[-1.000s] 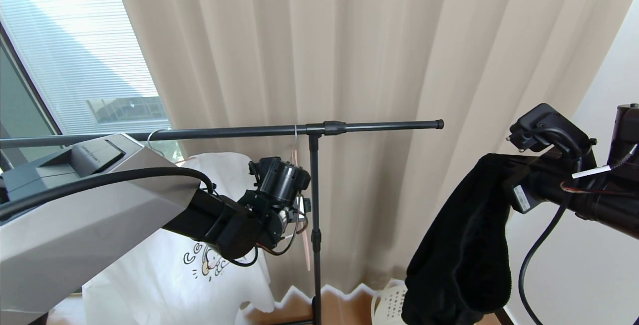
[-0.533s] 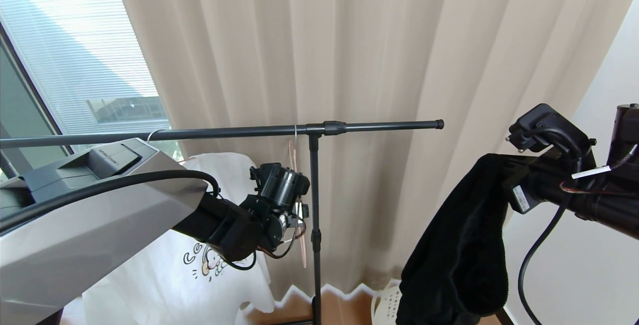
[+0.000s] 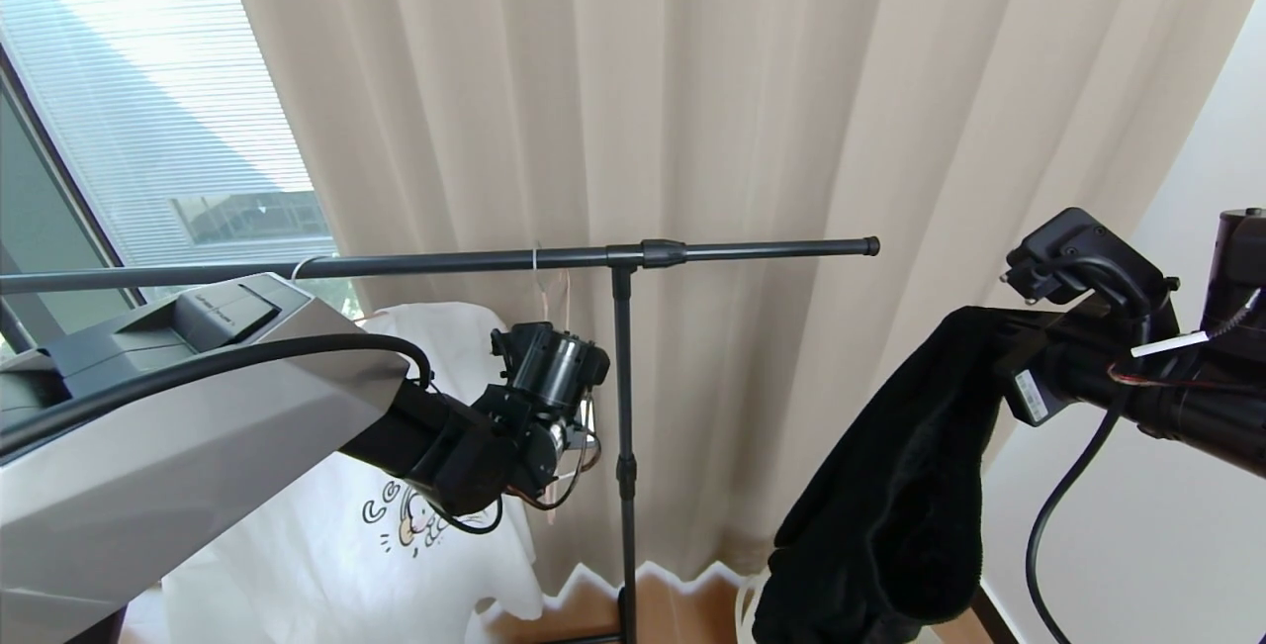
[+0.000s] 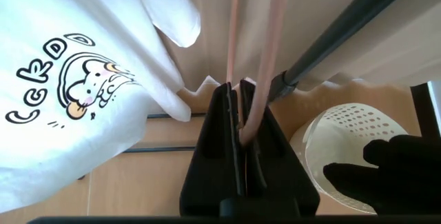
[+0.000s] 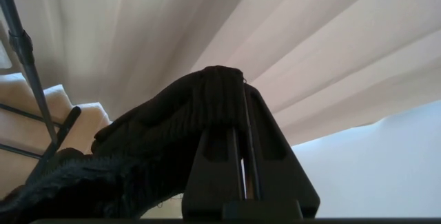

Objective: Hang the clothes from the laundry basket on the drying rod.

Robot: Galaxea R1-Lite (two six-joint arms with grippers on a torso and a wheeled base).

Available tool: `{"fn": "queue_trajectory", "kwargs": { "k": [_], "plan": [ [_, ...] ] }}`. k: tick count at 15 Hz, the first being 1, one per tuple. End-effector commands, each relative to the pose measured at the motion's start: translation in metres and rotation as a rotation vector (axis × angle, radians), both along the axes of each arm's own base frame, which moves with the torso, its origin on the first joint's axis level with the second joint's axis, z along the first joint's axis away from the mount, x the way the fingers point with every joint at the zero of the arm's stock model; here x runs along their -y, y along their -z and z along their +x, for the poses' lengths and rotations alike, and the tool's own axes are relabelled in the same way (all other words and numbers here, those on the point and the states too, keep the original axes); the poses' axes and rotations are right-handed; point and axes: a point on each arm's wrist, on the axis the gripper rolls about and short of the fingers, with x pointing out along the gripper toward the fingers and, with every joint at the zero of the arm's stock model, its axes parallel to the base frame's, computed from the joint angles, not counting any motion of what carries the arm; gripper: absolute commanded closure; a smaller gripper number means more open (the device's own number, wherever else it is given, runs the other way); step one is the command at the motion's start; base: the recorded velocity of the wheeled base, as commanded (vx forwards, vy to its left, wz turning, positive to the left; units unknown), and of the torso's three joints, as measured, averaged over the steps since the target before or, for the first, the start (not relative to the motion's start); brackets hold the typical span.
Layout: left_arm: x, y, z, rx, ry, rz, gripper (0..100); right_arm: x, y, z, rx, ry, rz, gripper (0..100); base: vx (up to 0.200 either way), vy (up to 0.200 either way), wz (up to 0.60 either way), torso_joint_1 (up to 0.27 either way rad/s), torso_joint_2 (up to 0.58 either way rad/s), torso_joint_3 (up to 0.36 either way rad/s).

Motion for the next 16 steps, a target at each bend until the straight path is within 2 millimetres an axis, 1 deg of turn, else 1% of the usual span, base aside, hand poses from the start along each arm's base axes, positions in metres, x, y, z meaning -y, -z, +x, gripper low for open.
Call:
{"fn": "queue_trajectory", "kwargs": {
  "k": [1,4,6,7,8,9,10,11,13,16],
  "plan": [
    [-0.001,-0.002,0.001,0.006,-0.006,-0.002,100,0.0,0.001,0.0,-0.002,-0.001,-0.001,100,0.0,0.0,0.0,0.0,0.0,0.0],
    [-0.004,-0.011,-0.003,0.018,-0.005,-0.01,100,-0.001,0.0,0.0,0.0,-0.002,0.0,100,0.0,0.0,0.0,0.0,0.0,0.0],
    [-0.014,-0.031,-0.019,0.033,0.027,0.012,100,-0.001,0.0,-0.001,0.003,-0.004,0.0,100,0.0,0.0,0.0,0.0,0.0,0.0],
    [-0.016,-0.033,-0.023,0.033,0.036,0.019,100,-0.001,0.0,-0.001,0.001,-0.004,0.0,100,0.0,0.0,0.0,0.0,0.0,0.0],
    [-0.022,-0.041,-0.032,0.037,0.047,0.028,100,-0.003,0.001,-0.003,0.0,-0.013,0.0,100,0.0,0.0,0.0,0.0,0.0,0.0],
    [-0.024,-0.044,-0.035,0.039,0.052,0.032,100,-0.004,0.001,-0.003,0.0,-0.019,0.0,100,0.0,0.0,0.0,0.0,0.0,0.0],
    [-0.029,-0.048,-0.043,0.039,0.067,0.051,100,-0.005,0.0,-0.005,0.003,-0.018,-0.002,100,0.0,0.0,0.0,0.0,0.0,0.0],
    [-0.031,-0.049,-0.046,0.038,0.071,0.058,100,-0.004,-0.001,-0.005,0.005,-0.017,-0.002,100,0.0,0.0,0.0,0.0,0.0,0.0],
    [-0.039,-0.048,-0.059,0.015,0.096,0.102,100,-0.004,0.0,-0.006,0.002,-0.018,-0.002,100,0.0,0.0,0.0,0.0,0.0,0.0],
    [-0.051,-0.051,-0.078,-0.001,0.129,0.15,100,-0.014,-0.003,-0.017,0.02,-0.069,0.002,100,0.0,0.0,0.0,0.0,0.0,0.0]
  ]
}}
